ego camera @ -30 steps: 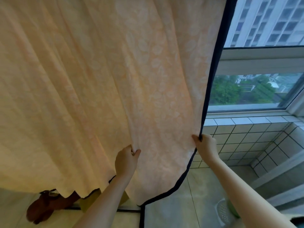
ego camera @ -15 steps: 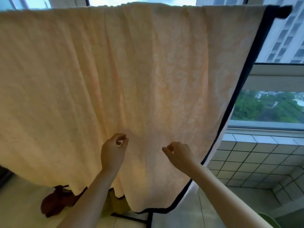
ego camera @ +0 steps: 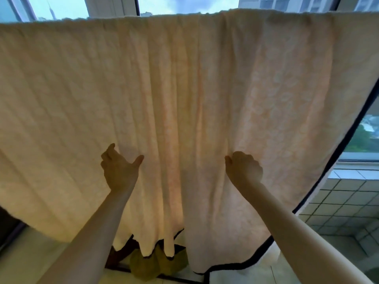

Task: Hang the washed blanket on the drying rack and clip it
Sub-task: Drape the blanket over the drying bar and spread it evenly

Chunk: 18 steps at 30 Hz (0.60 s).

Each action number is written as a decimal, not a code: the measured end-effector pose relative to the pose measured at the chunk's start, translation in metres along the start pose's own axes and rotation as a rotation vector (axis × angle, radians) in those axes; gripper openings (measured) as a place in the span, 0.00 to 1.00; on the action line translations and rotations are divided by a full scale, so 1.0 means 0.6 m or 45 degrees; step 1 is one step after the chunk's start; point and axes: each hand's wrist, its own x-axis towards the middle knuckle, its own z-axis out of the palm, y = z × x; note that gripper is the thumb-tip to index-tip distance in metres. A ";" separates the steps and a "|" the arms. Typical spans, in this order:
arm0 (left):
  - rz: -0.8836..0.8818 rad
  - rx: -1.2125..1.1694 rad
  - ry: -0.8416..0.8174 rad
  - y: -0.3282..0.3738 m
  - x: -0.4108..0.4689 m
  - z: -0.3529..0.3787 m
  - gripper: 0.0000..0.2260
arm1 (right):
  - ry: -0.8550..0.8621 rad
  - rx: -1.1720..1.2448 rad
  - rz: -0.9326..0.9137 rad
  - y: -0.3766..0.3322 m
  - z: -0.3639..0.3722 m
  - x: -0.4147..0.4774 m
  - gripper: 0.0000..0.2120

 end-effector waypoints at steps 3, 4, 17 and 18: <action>0.031 0.035 -0.103 -0.025 0.044 0.011 0.40 | 0.029 -0.028 0.060 -0.014 0.013 0.001 0.13; 0.057 0.031 -0.109 -0.031 0.054 0.016 0.38 | 0.030 -0.021 0.067 -0.019 0.018 -0.001 0.12; 0.326 0.284 -0.234 -0.075 0.054 0.080 0.15 | 0.034 -0.100 0.232 0.011 0.059 0.030 0.15; 0.326 0.319 -0.270 -0.084 0.044 0.081 0.15 | 0.041 -0.131 0.238 0.019 0.060 0.031 0.16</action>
